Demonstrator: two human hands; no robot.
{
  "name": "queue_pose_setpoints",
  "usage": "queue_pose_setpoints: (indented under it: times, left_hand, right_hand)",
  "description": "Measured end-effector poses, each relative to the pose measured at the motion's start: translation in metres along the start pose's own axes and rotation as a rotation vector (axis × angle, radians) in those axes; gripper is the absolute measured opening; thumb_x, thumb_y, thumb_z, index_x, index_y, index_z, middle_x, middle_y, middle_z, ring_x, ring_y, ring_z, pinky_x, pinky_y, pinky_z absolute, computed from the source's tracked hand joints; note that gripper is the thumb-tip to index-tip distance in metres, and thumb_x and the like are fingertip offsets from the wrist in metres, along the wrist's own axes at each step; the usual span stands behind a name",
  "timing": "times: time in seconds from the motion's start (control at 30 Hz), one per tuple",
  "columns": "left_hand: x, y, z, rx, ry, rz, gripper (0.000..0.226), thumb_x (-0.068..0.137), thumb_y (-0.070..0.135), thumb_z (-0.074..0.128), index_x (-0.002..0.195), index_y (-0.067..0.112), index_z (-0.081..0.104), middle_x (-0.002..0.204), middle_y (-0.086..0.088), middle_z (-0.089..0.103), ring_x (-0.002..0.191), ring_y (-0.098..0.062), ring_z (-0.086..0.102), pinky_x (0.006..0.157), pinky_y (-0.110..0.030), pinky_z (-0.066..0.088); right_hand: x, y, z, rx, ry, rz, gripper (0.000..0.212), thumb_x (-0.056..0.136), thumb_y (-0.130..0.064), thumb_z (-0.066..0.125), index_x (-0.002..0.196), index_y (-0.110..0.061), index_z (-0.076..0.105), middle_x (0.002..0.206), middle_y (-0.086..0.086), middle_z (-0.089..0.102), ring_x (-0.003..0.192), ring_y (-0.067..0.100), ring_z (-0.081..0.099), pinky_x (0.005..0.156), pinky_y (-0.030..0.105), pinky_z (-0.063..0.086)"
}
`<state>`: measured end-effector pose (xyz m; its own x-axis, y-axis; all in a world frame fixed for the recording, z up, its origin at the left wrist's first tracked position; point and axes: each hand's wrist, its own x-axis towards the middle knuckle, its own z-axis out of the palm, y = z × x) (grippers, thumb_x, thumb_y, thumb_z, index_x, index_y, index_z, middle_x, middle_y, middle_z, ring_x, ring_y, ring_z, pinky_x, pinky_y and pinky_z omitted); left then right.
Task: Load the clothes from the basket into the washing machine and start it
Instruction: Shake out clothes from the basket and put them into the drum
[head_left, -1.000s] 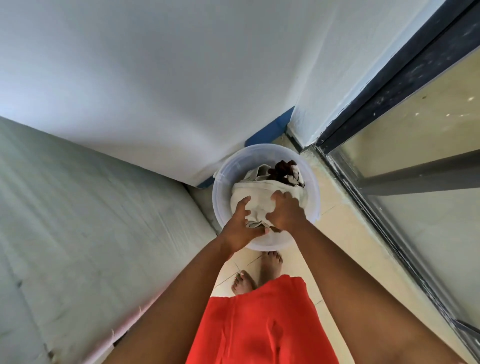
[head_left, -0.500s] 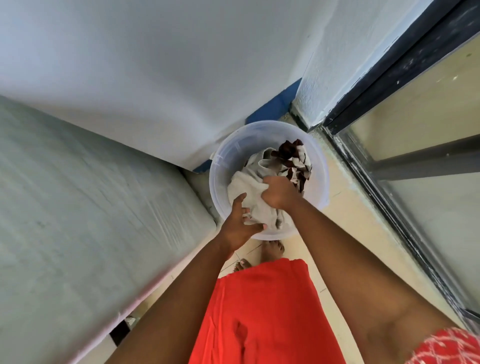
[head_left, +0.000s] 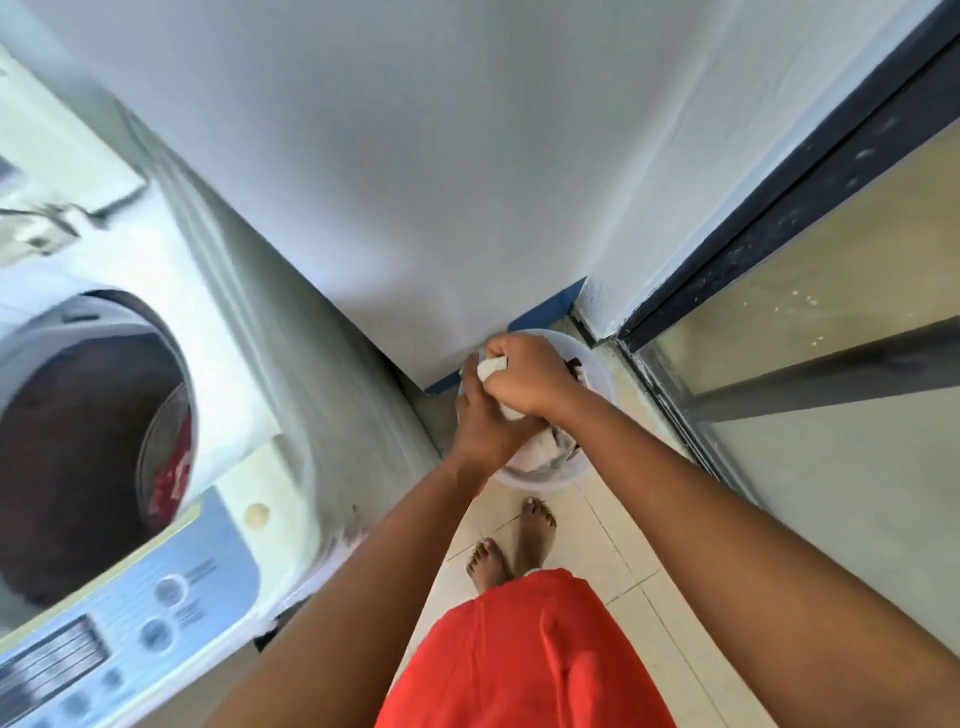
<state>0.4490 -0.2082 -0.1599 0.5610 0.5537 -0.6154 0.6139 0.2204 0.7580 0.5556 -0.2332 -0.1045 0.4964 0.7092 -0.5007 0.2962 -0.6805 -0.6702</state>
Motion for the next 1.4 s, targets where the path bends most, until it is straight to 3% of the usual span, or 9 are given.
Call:
queue_pose_setpoints:
  times: [0.3,0.47,0.63,0.8,0.97,1.07,1.17,1.23,1.4]
  left_hand:
    - [-0.087,0.108,-0.063,0.012,0.058,0.227,0.066,0.080,0.031,0.081,0.123,0.027,0.031,0.099,0.005,0.065,0.090,-0.013,0.068,0.073,-0.031,0.058]
    - [-0.125,0.139,-0.093,0.175,0.112,0.379,0.052,0.080,0.026,0.074,0.117,0.025,0.037,0.098,-0.002,0.064,0.089,-0.021,0.066,0.079,-0.049,0.058]
    - [-0.149,0.183,-0.114,0.580,0.212,0.627,0.061,0.082,0.018,0.070,0.133,0.019,0.035,0.096,-0.004,0.061,0.084,-0.028,0.060,0.071,-0.037,0.047]
    - [-0.163,0.206,-0.125,0.964,0.373,0.820,0.056,0.088,0.019,0.059,0.138,0.020,0.034,0.089,0.000,0.056,0.076,-0.030,0.057,0.062,-0.035,0.037]
    - [-0.166,0.213,-0.130,1.143,0.425,1.253,0.068,0.079,0.002,0.064,0.139,0.019,0.036,0.088,-0.002,0.068,0.079,-0.030,0.066,0.064,-0.033,0.045]
    - [-0.160,0.218,-0.135,1.178,0.453,1.463,0.062,0.081,0.005,0.072,0.132,0.017,0.040,0.105,-0.005,0.074,0.100,-0.027,0.070,0.101,-0.054,0.046]
    - [-0.161,0.224,-0.143,1.083,0.620,1.573,0.042,0.088,0.008,0.065,0.124,0.017,0.046,0.106,-0.004,0.074,0.102,-0.026,0.070,0.105,-0.060,0.041]
    - [-0.163,0.228,-0.146,1.022,0.711,1.603,0.034,0.091,0.006,0.058,0.121,0.017,0.048,0.108,-0.002,0.074,0.107,-0.025,0.069,0.107,-0.056,0.040]
    - [-0.159,0.220,-0.144,1.024,0.872,1.635,0.027,0.099,0.006,0.052,0.124,0.016,0.047,0.125,-0.013,0.066,0.120,-0.032,0.060,0.103,-0.051,0.044]
  right_hand:
    - [-0.076,-0.121,-0.057,0.233,0.135,-0.120,0.017,0.071,-0.003,0.062,0.077,-0.019,0.058,0.080,-0.002,0.061,0.071,0.015,0.055,0.058,0.024,0.041]
    - [-0.107,-0.149,-0.080,0.478,0.079,-0.180,0.037,0.070,0.010,0.047,0.090,-0.018,0.063,0.082,-0.003,0.055,0.076,0.014,0.053,0.059,0.025,0.042]
    - [-0.131,-0.150,-0.107,0.772,-0.013,-0.340,0.059,0.071,0.023,0.036,0.101,-0.019,0.065,0.099,0.001,0.059,0.084,0.015,0.055,0.060,0.027,0.043]
    - [-0.134,-0.140,-0.131,0.326,0.129,-0.499,0.077,0.064,0.020,0.055,0.121,-0.031,0.056,0.114,0.003,0.051,0.102,0.021,0.051,0.055,0.021,0.046]
    - [-0.115,-0.126,-0.132,-0.251,0.031,-0.382,0.111,0.048,0.002,0.090,0.143,-0.019,0.037,0.131,0.010,0.045,0.122,0.029,0.047,0.096,0.048,0.051]
    - [-0.098,-0.118,-0.125,-0.140,0.017,-0.561,0.092,0.041,-0.016,0.097,0.122,-0.014,0.055,0.116,0.006,0.062,0.110,0.024,0.061,0.092,0.051,0.052]
    - [-0.091,-0.106,-0.119,-0.013,-0.079,-0.554,0.087,0.052,-0.013,0.097,0.123,-0.027,0.048,0.121,-0.007,0.058,0.112,0.003,0.055,0.099,0.023,0.047]
    - [-0.093,-0.103,-0.110,0.062,-0.068,-0.523,0.087,0.064,-0.013,0.092,0.132,-0.029,0.041,0.122,-0.019,0.054,0.109,-0.009,0.051,0.089,0.003,0.039]
    - [-0.094,-0.128,-0.104,0.216,0.177,-0.472,0.036,0.075,-0.032,0.065,0.107,-0.024,0.052,0.087,-0.021,0.057,0.081,-0.006,0.054,0.066,0.010,0.039]
